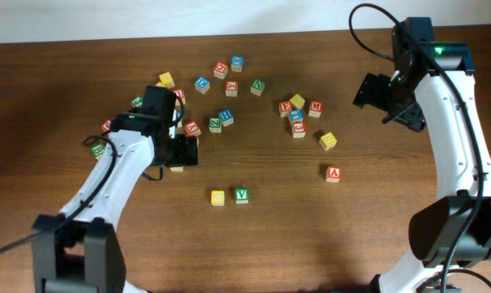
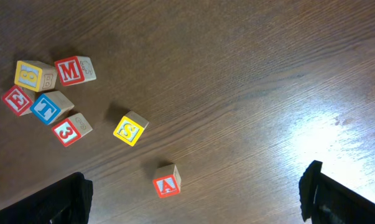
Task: Spell out CVPR
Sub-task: 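Lower the left gripper onto the blue P block and grasp it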
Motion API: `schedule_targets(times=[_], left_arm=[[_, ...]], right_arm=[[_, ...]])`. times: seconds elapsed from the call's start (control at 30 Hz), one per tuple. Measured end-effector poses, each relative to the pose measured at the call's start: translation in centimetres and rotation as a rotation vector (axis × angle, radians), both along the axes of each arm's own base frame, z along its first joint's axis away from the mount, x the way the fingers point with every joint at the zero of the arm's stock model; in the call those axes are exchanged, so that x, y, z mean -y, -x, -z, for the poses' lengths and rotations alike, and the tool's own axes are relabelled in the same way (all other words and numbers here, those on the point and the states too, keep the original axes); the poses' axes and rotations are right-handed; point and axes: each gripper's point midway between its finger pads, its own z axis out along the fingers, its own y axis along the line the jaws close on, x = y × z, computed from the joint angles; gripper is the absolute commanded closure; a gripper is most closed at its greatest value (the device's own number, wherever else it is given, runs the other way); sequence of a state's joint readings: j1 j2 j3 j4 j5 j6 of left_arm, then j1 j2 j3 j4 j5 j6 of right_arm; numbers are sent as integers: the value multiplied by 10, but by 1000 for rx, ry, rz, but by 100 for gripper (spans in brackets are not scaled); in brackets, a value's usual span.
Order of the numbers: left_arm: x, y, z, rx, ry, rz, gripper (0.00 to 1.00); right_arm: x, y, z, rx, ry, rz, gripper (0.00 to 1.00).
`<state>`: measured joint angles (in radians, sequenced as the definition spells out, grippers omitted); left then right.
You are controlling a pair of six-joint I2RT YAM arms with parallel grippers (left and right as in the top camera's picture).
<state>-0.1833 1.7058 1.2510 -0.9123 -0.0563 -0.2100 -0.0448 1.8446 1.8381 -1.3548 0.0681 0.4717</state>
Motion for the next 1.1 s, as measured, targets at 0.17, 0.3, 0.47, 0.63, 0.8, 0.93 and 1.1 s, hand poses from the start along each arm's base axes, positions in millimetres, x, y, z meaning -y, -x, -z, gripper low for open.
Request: schedule_targets(times=[0.17, 0.3, 0.47, 0.63, 0.8, 0.93, 1.1], left_arm=[[-1, -1, 36, -85, -36, 70, 17], [-1, -5, 64, -124, -45, 89, 42], [1, -14, 65, -90, -42, 92, 47], [-2, -19, 64, -67, -59, 88, 53], [-2, -18, 64, -71, -60, 88, 54], [-3, -15, 68, -79, -61, 88, 55], [-2, -16, 72, -68, -59, 88, 66]], right_arm=[[0, 0, 0, 0, 0, 0, 2], [0, 0, 0, 0, 0, 0, 2], [0, 0, 0, 0, 0, -1, 2], [0, 0, 0, 0, 0, 0, 2], [0, 0, 0, 0, 0, 0, 2], [0, 0, 0, 0, 0, -1, 2], [0, 0, 0, 0, 0, -1, 2]])
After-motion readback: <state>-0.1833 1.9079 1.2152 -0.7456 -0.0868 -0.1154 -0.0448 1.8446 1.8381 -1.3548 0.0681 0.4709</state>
